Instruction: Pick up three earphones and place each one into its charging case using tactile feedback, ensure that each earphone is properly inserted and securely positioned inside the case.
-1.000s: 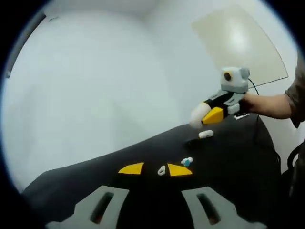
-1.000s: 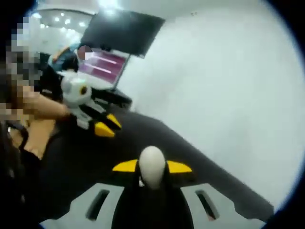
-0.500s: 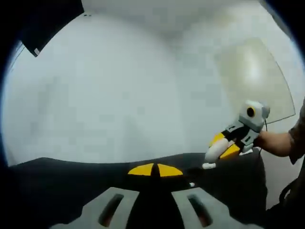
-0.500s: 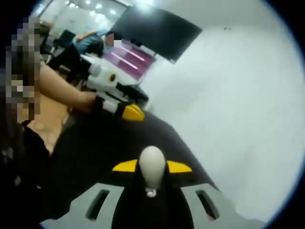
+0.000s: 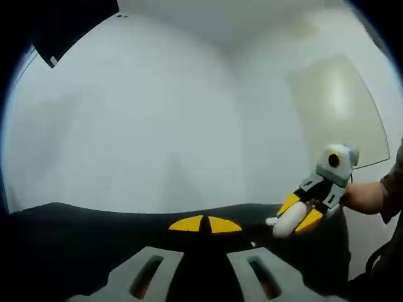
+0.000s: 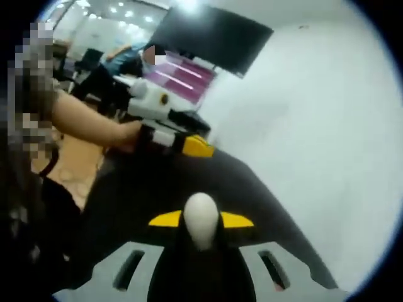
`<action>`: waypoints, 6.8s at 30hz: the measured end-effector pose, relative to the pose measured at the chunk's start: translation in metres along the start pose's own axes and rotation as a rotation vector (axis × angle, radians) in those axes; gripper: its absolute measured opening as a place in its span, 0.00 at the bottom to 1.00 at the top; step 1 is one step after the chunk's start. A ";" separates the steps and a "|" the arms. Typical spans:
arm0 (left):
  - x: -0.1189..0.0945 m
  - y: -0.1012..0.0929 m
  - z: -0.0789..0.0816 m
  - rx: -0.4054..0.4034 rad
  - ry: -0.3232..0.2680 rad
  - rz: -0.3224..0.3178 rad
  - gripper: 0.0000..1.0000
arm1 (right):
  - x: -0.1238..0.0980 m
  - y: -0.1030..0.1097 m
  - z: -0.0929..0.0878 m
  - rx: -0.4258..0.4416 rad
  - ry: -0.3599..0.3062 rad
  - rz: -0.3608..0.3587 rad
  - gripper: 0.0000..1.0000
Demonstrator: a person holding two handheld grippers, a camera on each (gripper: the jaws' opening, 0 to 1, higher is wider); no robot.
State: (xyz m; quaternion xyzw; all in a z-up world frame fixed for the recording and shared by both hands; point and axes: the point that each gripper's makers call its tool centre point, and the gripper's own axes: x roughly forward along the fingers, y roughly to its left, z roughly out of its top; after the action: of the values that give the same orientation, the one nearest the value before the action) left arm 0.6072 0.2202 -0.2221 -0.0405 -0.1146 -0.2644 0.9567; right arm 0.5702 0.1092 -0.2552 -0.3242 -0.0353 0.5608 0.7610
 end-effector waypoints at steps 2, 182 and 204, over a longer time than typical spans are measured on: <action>0.002 -0.002 0.000 0.027 -0.009 -0.002 0.03 | 0.004 0.006 -0.002 0.029 -0.006 0.022 0.23; -0.020 -0.106 -0.072 -0.377 0.818 -0.487 0.16 | 0.023 0.046 -0.038 0.180 -0.192 0.324 0.17; -0.018 -0.122 -0.060 -0.100 0.572 -0.558 0.24 | 0.013 0.055 -0.033 0.260 -0.207 0.432 0.19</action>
State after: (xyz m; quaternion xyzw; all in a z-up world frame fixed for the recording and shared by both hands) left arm 0.5411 0.1161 -0.2824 0.0212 0.1627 -0.5199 0.8383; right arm 0.5428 0.1145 -0.3143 -0.1647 0.0292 0.7403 0.6511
